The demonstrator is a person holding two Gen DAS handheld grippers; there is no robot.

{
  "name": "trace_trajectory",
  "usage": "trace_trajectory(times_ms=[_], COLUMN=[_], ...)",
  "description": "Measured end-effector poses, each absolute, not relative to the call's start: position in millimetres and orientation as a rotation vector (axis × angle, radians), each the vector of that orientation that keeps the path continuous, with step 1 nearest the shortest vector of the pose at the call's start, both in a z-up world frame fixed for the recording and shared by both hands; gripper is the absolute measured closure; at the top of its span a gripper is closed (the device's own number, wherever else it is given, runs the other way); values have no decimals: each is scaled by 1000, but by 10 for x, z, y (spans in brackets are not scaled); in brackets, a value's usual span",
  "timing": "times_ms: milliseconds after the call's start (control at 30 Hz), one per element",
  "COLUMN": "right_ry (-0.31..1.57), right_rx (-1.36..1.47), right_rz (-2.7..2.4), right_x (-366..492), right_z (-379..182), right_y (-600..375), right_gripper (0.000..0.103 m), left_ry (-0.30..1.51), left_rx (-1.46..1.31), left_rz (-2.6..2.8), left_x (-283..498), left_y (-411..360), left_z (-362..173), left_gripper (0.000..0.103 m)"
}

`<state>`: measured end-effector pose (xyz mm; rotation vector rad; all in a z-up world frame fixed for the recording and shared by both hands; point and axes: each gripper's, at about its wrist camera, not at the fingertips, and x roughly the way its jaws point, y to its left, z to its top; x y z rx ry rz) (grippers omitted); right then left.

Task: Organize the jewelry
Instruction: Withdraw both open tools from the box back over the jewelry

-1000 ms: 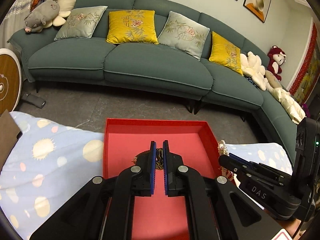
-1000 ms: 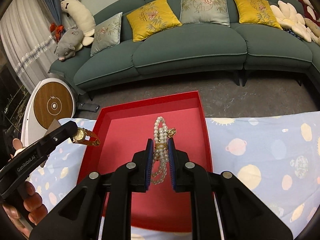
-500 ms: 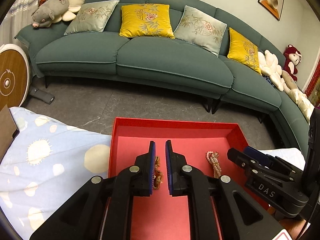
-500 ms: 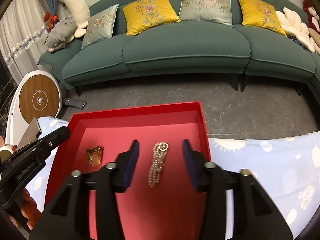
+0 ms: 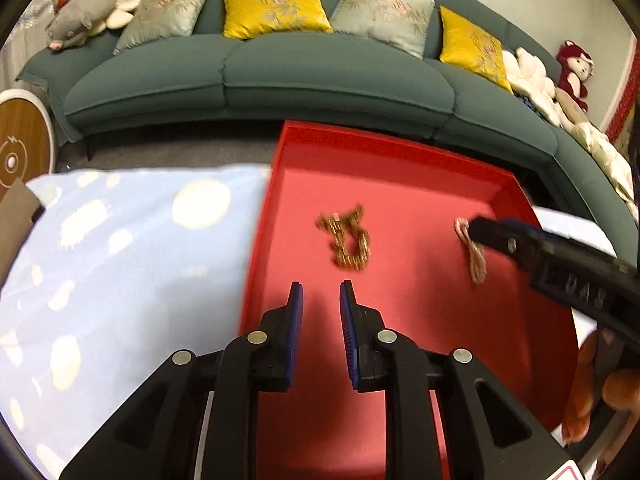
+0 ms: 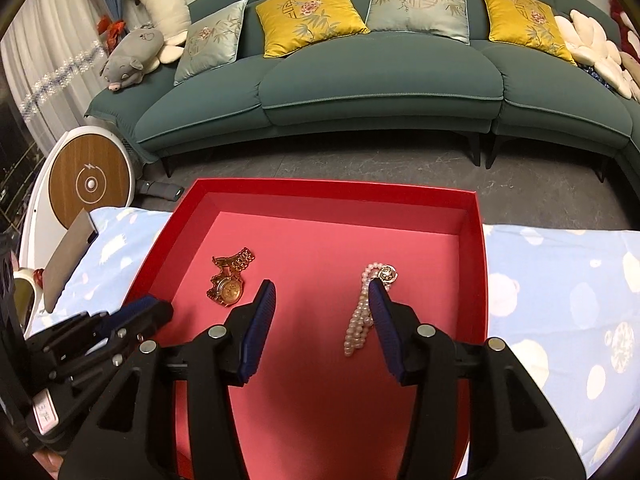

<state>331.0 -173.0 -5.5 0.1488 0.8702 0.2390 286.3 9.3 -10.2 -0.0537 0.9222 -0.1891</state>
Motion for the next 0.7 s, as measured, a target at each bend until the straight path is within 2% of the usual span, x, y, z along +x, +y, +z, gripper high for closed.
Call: trace_trajectory(times_ms=[167, 533, 700], right_ry=[869, 772, 798], right_rx=[160, 94, 92], right_rz=[248, 227, 230], right_x=[3120, 2882, 2312], right_z=[-58, 155, 296], right_y=[-1814, -1900, -2124], right_gripper=[56, 56, 56], left_ry=[902, 936, 946], left_rx=[40, -13, -77], left_rz=[-186, -169, -159], left_x=[2495, 2151, 2007], left_y=[-27, -52, 30], left_z=[-159, -211, -115], left_gripper=[85, 85, 85])
